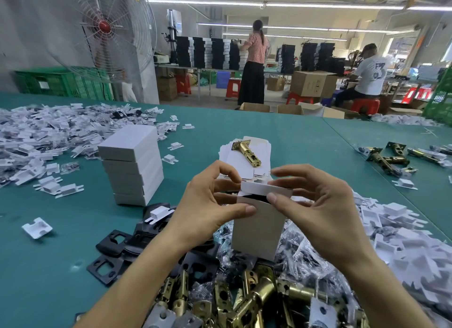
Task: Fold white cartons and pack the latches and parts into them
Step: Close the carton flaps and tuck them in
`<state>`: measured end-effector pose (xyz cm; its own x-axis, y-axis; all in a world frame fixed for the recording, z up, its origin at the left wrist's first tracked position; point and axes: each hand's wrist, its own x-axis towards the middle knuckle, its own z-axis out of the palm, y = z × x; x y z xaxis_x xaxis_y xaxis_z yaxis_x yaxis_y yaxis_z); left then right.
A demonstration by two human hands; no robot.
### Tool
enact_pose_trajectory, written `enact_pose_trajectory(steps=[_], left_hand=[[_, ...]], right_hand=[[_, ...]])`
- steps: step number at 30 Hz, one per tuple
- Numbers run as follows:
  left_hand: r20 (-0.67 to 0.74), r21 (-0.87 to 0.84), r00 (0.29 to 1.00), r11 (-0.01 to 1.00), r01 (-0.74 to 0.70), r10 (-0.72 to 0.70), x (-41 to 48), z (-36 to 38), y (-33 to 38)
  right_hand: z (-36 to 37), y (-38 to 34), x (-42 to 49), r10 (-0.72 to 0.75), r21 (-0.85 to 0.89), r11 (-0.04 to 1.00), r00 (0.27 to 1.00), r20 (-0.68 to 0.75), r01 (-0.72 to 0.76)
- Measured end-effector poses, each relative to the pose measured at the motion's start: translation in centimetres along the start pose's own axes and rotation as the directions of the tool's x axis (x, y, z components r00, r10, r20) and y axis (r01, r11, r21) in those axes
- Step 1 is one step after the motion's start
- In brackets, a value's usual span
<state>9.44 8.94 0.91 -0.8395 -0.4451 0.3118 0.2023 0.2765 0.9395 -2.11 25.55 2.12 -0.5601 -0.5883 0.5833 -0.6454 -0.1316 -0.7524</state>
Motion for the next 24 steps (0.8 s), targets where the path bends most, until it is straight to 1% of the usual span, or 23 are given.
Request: enact_pose_trajectory(steps=[5,9,14,16,20,24], left_hand=[[0.011,-0.005,1.0,1.0,-0.009,0.009,0.0,0.0,-0.2],[-0.045,0.02,0.998,0.999,-0.038,0.039,0.1,0.2,-0.4],[-0.076,-0.031,0.997,0.999,-0.027,0.025,0.1,0.5,-0.4],[-0.09,-0.02,0.995,0.999,-0.044,0.042,0.0,0.5,-0.5],[-0.131,0.008,0.988,0.996,-0.083,0.084,0.2,0.5,-0.9],[-0.103,0.059,0.992,0.996,-0.071,0.077,0.3,0.2,-1.5]], right_hand=[[0.3,0.1,0.1,0.008,-0.021,1.0,0.999,0.054,-0.007],[0.5,0.1,0.1,0.016,-0.046,0.999,0.999,0.047,-0.014],[0.5,0.1,0.1,0.002,-0.05,0.999,0.999,0.05,0.0],[0.3,0.2,0.2,0.014,-0.028,1.0,0.994,0.108,-0.011],[-0.5,0.6,0.4,0.071,0.028,0.996,0.969,0.236,-0.08],[-0.7,1.0,0.6,0.077,0.054,0.994,0.964,0.256,-0.094]])
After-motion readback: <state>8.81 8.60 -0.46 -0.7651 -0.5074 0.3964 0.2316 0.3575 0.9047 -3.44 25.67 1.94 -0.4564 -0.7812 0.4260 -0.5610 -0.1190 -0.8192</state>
